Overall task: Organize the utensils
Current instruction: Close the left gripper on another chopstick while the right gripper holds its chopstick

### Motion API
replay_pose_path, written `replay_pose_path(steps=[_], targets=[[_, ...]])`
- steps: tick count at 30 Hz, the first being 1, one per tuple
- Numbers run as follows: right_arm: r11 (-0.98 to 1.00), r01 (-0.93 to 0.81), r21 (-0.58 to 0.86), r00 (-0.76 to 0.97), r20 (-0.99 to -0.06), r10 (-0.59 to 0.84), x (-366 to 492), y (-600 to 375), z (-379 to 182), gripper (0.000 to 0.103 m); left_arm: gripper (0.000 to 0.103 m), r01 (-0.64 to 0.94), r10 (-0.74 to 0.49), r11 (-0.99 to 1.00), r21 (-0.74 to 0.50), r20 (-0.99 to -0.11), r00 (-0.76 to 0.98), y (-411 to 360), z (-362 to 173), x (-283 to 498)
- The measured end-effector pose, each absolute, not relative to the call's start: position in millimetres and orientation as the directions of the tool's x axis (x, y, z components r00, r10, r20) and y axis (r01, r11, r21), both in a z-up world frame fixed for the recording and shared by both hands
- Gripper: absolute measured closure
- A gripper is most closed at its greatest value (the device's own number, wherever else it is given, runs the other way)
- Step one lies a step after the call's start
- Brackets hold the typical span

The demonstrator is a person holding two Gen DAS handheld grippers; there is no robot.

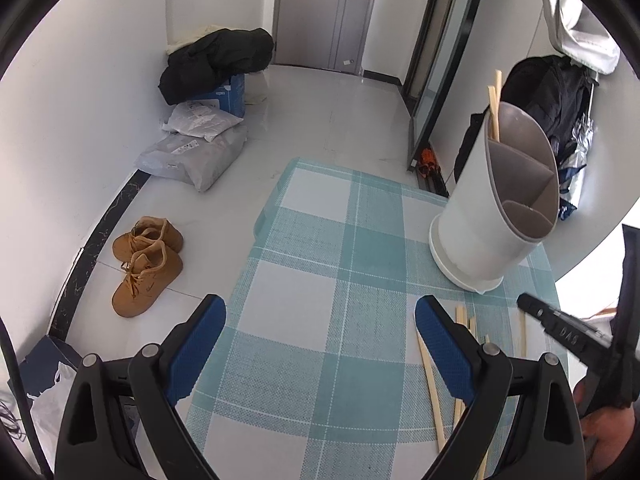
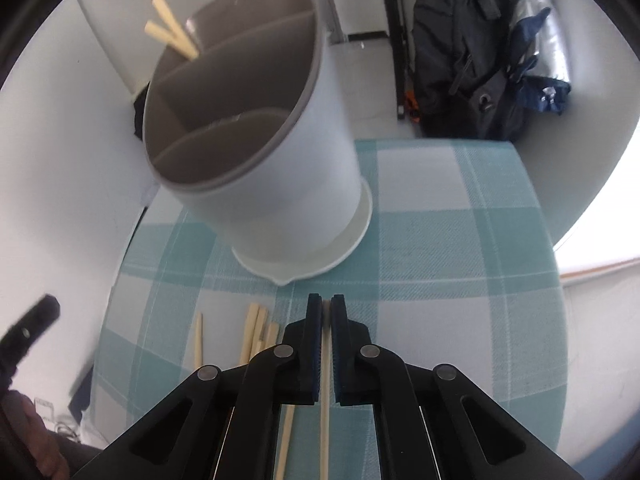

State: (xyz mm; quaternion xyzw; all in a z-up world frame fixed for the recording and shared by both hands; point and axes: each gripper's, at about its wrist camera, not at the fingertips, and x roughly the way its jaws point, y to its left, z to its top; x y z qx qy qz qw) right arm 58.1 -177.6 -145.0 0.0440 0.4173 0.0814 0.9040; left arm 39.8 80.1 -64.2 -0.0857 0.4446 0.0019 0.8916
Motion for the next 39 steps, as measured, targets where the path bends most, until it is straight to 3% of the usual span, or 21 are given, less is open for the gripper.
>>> replay_pose_path(steps=[15,26,30,33,35,37,39], targets=[[0.904,-0.116,0.411,0.741,-0.57,0.354,34,-231,-105,0.1,0.01,-0.065,-0.212,0.964,-0.258,-0.891,0.401,45,-103,60],[0.856,-0.079,0.512,0.77,-0.514,0.378,25,-271,-105,0.099,0.013,-0.061,-0.123,0.987,-0.151,-0.938,0.323,24,-123,77],[0.858,-0.086,0.506,0.783,-0.499,0.373,23,-276,-102,0.099,0.025,-0.043,-0.113,0.99,-0.134,-0.942,0.316,14,-124,82],[0.86,-0.099,0.501,0.79,-0.486,0.374,23,-278,-99,0.099,0.037,-0.017,-0.041,0.999,-0.049,-0.949,0.313,2,-125,82],[0.857,-0.107,0.504,0.79,-0.48,0.381,25,-278,-98,0.099,0.052,0.0,-0.018,1.0,-0.018,-0.948,0.318,-5,-123,79],[0.856,-0.11,0.504,0.792,-0.476,0.382,27,-279,-97,0.099,0.078,0.019,-0.023,1.0,-0.019,-0.951,0.308,-13,-119,77],[0.856,-0.117,0.504,0.793,-0.472,0.386,27,-279,-96,0.099,0.093,0.047,-0.032,0.999,-0.019,-0.952,0.303,-20,-118,76]])
